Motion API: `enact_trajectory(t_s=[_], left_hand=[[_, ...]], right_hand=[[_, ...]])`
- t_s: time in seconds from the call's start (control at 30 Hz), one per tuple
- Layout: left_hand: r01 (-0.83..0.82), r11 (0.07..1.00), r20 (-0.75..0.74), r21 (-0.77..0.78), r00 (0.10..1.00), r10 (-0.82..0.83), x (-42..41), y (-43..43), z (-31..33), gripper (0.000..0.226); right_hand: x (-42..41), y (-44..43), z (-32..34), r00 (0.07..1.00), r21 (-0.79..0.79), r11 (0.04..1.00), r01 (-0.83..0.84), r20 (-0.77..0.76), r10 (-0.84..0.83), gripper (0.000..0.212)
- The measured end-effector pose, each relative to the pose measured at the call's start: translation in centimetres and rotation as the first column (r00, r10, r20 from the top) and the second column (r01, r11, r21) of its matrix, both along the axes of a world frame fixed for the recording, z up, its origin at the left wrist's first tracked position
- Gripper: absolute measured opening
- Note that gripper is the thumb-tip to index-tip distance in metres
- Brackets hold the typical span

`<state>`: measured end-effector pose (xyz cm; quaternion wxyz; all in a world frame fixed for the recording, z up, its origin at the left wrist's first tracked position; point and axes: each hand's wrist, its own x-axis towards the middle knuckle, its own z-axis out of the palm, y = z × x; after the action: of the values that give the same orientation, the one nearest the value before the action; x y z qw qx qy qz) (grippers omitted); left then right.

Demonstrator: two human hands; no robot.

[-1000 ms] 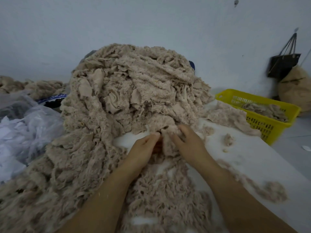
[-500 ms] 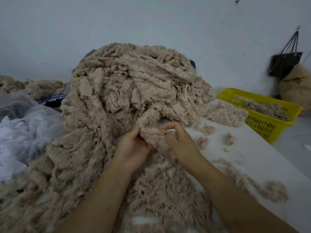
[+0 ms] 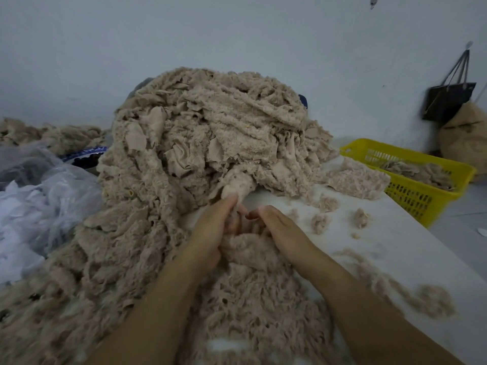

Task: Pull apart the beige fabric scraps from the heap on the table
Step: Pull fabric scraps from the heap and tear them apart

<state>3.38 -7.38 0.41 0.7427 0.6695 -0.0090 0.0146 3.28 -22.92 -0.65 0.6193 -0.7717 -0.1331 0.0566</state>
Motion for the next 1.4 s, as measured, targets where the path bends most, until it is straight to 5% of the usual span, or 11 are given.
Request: enact_trajectory(t_s=[0.1, 0.23, 0.4, 0.57, 0.63, 0.73, 0.83, 0.97, 1.13, 1.3, 1.4], left_hand=[[0.096, 0.881, 0.068, 0.463, 0.987, -0.143, -0.7, -1.3, -0.3, 0.048], [0.183, 0.778, 0.041, 0.601, 0.965, -0.260, -1.0, -2.1, -1.1, 0.050], [0.084, 0.869, 0.028, 0.488, 0.993, -0.112, -0.3, -1.5, -1.4, 0.036], [-0.025, 0.987, -0.057, 0.159, 0.998, 0.034, 0.2, -1.2, -1.7, 0.033], [-0.079, 0.991, -0.073, -0.110, 0.995, 0.071, 0.3, -1.3, -1.5, 0.035], [-0.112, 0.812, -0.107, -0.572, 0.992, 0.062, 0.8, -0.1, -0.3, 0.043], [-0.198, 0.562, -0.176, -0.803, 0.980, 0.094, 1.4, 2.2, 0.4, 0.038], [-0.214, 0.510, -0.183, -0.833, 0.977, 0.112, 1.7, 2.8, 0.0, 0.041], [-0.402, 0.526, -0.264, -0.749, 0.910, 0.320, 2.0, 4.7, -0.4, 0.045], [-0.391, 0.585, -0.228, -0.710, 0.914, 0.334, 2.1, 3.5, -0.1, 0.054], [-0.264, 0.801, -0.095, -0.538, 0.963, 0.253, 1.8, 2.8, -0.2, 0.067]], right_hand=[[0.1, 0.2, 0.3, 0.998, 0.164, 0.986, 0.005, -0.065, 0.006, 0.045], [0.9, -0.2, 0.0, 0.982, 0.222, 0.965, 0.137, -0.155, -0.104, 0.044], [0.9, -0.1, 0.1, 0.989, -0.051, 0.988, 0.146, 0.041, -0.144, 0.033], [0.9, 0.4, 0.2, 0.963, -0.125, 0.975, 0.182, 0.224, -0.151, 0.037], [0.9, 0.2, -0.1, 0.950, -0.110, 0.958, 0.264, 0.201, -0.239, 0.037], [1.5, -0.7, -0.2, 0.896, 0.019, 0.896, 0.443, -0.013, -0.443, 0.034], [2.5, -2.3, 0.4, 0.829, 0.233, 0.801, 0.552, -0.257, -0.497, 0.034], [2.8, -2.4, 0.3, 0.800, 0.404, 0.695, 0.595, -0.379, -0.464, 0.041], [3.1, -3.8, 0.9, 0.725, 0.594, 0.420, 0.686, -0.512, -0.461, 0.037], [2.9, -3.9, 1.0, 0.755, 0.577, 0.488, 0.655, -0.483, -0.443, 0.040], [2.5, -3.2, 1.2, 0.827, 0.612, 0.559, 0.560, -0.451, -0.335, 0.039]])
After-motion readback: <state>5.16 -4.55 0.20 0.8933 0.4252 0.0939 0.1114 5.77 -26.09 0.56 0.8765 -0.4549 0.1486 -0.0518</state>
